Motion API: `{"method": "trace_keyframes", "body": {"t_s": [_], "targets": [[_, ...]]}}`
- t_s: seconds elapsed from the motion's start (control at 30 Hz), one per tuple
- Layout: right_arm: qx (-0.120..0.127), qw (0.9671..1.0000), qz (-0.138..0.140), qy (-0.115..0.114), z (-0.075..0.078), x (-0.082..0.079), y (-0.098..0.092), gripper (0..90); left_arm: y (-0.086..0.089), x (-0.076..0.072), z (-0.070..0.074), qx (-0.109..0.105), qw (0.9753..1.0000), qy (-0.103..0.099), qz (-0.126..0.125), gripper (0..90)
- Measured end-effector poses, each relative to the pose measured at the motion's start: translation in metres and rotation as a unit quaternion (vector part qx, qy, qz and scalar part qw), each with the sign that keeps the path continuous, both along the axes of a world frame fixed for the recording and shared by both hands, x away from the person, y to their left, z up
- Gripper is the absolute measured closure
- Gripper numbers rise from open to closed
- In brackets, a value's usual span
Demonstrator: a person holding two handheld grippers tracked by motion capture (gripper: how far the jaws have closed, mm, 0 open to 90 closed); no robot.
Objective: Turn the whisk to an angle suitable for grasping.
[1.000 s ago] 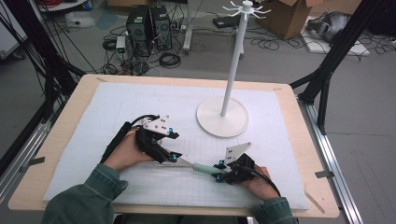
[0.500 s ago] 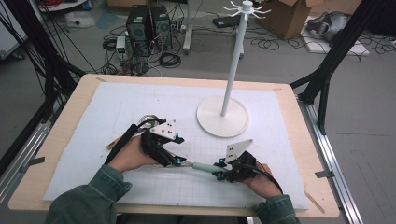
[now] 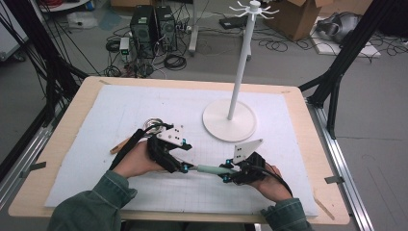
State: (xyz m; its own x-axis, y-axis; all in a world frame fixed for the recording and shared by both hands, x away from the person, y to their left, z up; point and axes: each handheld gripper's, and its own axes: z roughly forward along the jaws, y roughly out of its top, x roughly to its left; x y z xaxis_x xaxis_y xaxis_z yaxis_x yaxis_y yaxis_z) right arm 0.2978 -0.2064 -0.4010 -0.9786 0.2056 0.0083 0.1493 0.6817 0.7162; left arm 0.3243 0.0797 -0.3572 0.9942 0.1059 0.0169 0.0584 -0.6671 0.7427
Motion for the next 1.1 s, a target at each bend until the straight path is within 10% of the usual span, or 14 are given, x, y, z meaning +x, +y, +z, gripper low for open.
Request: {"method": "trace_keyframes", "body": {"t_s": [1.1], "targets": [[0.04,0.999,0.008,-0.017,0.042,-0.001,0.009,65.7,-0.037,-0.004,-0.014,0.048,0.9982,0.003,-0.035,58.4]]}}
